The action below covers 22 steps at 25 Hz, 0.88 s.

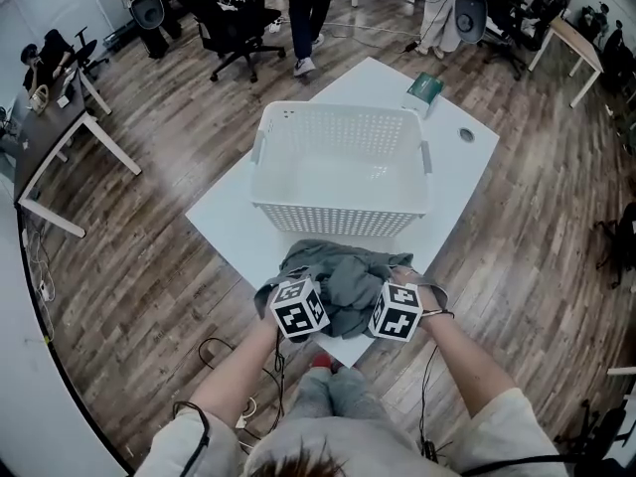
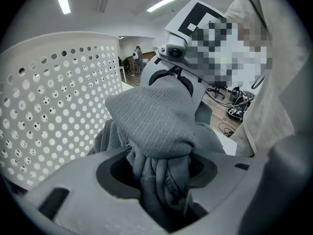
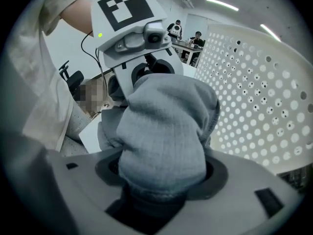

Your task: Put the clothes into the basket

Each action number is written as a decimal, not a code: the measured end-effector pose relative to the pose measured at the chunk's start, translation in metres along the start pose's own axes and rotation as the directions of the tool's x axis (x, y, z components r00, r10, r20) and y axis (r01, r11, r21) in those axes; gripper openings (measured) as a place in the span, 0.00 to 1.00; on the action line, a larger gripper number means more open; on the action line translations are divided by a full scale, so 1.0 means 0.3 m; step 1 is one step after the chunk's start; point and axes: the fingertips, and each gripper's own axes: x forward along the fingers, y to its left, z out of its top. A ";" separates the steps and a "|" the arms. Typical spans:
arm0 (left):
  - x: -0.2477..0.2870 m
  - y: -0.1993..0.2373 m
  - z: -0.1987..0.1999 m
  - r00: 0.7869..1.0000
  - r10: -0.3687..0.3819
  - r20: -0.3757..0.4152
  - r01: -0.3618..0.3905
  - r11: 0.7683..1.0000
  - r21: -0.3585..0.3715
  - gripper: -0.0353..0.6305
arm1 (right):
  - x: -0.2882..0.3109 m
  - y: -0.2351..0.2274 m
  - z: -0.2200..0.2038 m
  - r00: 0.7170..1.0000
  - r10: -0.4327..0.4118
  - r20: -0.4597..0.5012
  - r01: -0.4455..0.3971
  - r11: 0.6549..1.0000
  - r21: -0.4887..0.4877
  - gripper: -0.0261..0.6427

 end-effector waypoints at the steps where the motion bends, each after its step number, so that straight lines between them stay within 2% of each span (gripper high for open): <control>1: -0.014 -0.008 0.013 1.000 0.007 0.003 -0.007 1.000 -0.002 0.40 | -0.019 0.004 0.004 1.000 -0.008 0.003 0.008 1.000 -0.004 0.50; 7: -0.162 -0.022 0.148 0.997 0.081 0.019 -0.081 0.997 0.014 0.40 | -0.209 -0.012 0.061 0.996 -0.087 0.013 0.088 0.993 -0.077 0.49; 12: -0.352 0.001 0.309 0.984 0.166 0.057 -0.170 0.984 0.055 0.40 | -0.434 -0.065 0.149 0.982 -0.186 0.031 0.189 0.972 -0.140 0.49; 17: -0.543 0.067 0.475 0.966 0.250 0.073 -0.257 0.959 0.120 0.40 | -0.655 -0.159 0.240 0.960 -0.274 0.062 0.281 0.943 -0.178 0.49; 22: -0.718 0.221 0.647 0.933 0.344 0.109 -0.359 0.914 0.187 0.40 | -0.858 -0.339 0.331 0.917 -0.385 0.098 0.398 0.890 -0.224 0.49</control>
